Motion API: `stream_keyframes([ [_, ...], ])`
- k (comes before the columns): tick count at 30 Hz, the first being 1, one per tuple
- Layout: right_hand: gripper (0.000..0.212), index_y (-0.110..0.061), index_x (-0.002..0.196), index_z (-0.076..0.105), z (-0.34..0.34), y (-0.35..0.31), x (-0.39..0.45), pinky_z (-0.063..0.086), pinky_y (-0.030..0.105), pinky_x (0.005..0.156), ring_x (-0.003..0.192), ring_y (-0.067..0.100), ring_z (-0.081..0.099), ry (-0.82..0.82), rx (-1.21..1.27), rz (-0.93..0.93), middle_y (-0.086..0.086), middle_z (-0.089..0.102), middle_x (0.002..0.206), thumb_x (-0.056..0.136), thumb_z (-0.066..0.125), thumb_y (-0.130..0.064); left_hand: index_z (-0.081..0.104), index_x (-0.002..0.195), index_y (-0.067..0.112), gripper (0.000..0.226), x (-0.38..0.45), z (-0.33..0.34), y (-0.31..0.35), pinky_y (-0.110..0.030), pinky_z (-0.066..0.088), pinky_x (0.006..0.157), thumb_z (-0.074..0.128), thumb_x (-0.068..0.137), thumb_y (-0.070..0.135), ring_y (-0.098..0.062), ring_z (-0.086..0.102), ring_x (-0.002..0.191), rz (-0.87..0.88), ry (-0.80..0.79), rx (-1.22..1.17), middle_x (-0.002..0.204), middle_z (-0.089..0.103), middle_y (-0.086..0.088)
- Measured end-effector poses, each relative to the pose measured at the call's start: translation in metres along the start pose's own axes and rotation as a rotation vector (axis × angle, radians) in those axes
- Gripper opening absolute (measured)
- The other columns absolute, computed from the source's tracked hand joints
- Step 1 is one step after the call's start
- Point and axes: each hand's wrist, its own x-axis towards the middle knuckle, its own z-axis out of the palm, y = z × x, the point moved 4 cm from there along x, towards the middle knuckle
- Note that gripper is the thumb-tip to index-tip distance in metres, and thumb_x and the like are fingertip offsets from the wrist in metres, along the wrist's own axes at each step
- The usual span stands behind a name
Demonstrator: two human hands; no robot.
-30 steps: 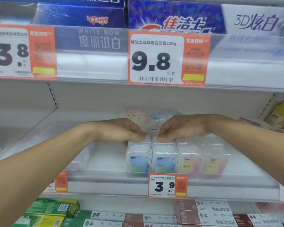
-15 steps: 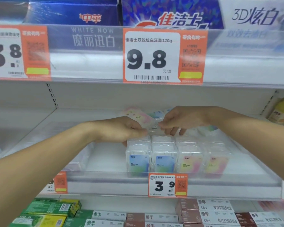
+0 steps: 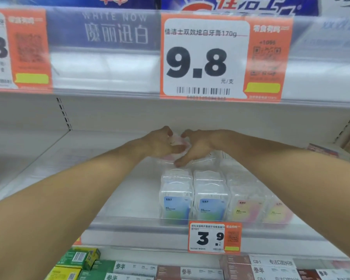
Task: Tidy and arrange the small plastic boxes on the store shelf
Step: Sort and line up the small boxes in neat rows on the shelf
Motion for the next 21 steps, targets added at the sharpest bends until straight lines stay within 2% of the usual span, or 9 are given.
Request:
stream_keyframes([
  [2,0.090,-0.033,0.144,0.036,0.000,-0.005,0.006,0.041,0.037,0.105,0.125,0.019,0.049,0.066,0.116,-0.087,-0.016,0.043,0.129,0.069,0.072,-0.068,0.046,0.130,0.023,0.058,-0.002,-0.002,-0.005,-0.034,0.049,0.095,0.068,0.083,0.048,-0.021,0.056,0.110,0.027,-0.019,-0.120,0.128,0.055,-0.004],
  [4,0.084,-0.031,0.139,0.041,0.005,-0.009,0.014,0.049,0.035,0.091,0.114,0.021,0.056,0.114,0.087,-0.119,-0.011,0.053,0.127,0.068,0.075,-0.059,0.050,0.128,0.021,0.045,-0.006,-0.004,-0.012,-0.040,0.053,0.093,0.061,0.090,0.043,-0.025,0.062,0.106,0.004,-0.028,-0.342,0.121,0.058,-0.005],
  [6,0.094,-0.024,0.147,0.025,0.006,-0.008,0.015,0.054,0.036,0.086,0.106,0.024,0.058,0.142,0.000,-0.083,-0.001,0.055,0.126,0.071,0.077,-0.041,0.054,0.121,0.013,0.030,-0.008,-0.004,-0.020,-0.044,0.055,0.090,0.051,0.098,0.032,-0.027,0.065,0.097,-0.075,-0.015,-0.507,0.112,0.062,-0.008],
  [8,0.107,-0.027,0.151,0.013,0.000,-0.002,0.008,0.058,0.040,0.084,0.103,0.028,0.059,0.158,-0.052,-0.045,0.004,0.053,0.125,0.067,0.080,-0.028,0.055,0.111,0.010,0.017,-0.008,-0.001,-0.027,-0.041,0.057,0.084,0.053,0.097,0.020,-0.025,0.063,0.086,-0.143,-0.025,-0.477,0.101,0.061,-0.008],
  [10,0.109,-0.027,0.150,0.015,-0.014,0.012,-0.004,0.061,0.043,0.078,0.101,0.028,0.060,0.156,-0.014,0.017,0.004,0.049,0.124,0.065,0.082,-0.022,0.047,0.111,0.017,0.028,-0.007,0.003,-0.026,-0.035,0.058,0.077,0.064,0.091,0.024,-0.019,0.060,0.083,-0.160,-0.046,-0.349,0.097,0.056,-0.002],
  [13,0.080,-0.009,0.135,0.045,-0.029,0.037,-0.029,0.063,0.042,0.072,0.092,0.022,0.061,0.058,0.144,0.132,0.002,0.054,0.114,0.066,0.086,-0.010,0.041,0.117,0.020,0.055,-0.002,0.010,-0.020,-0.033,0.059,0.075,0.076,0.080,0.039,-0.021,0.060,0.094,-0.145,-0.053,-0.233,0.113,0.050,0.000],
  [16,0.067,-0.011,0.117,0.060,-0.016,0.047,-0.041,0.063,0.040,0.068,0.092,0.024,0.067,-0.077,0.300,0.104,0.005,0.063,0.111,0.059,0.094,-0.011,0.045,0.130,0.015,0.071,0.004,0.015,-0.014,-0.035,0.061,0.074,0.080,0.074,0.042,-0.021,0.060,0.101,-0.147,-0.080,-0.209,0.123,0.052,-0.002],
  [18,0.070,-0.012,0.117,0.055,-0.002,0.046,-0.033,0.063,0.043,0.070,0.096,0.025,0.067,-0.040,0.281,0.088,0.004,0.063,0.112,0.059,0.094,-0.015,0.047,0.119,0.016,0.059,0.004,0.015,-0.013,-0.039,0.060,0.080,0.082,0.074,0.032,-0.022,0.058,0.103,-0.167,-0.093,-0.223,0.116,0.053,-0.002],
  [21,0.091,-0.018,0.126,0.036,0.004,0.040,-0.016,0.062,0.041,0.072,0.102,0.024,0.058,0.092,0.094,0.062,0.002,0.052,0.114,0.057,0.094,-0.031,0.049,0.112,0.015,0.055,0.001,0.011,-0.018,-0.040,0.059,0.080,0.081,0.069,0.024,-0.023,0.059,0.102,-0.206,-0.113,-0.179,0.110,0.056,-0.005],
])
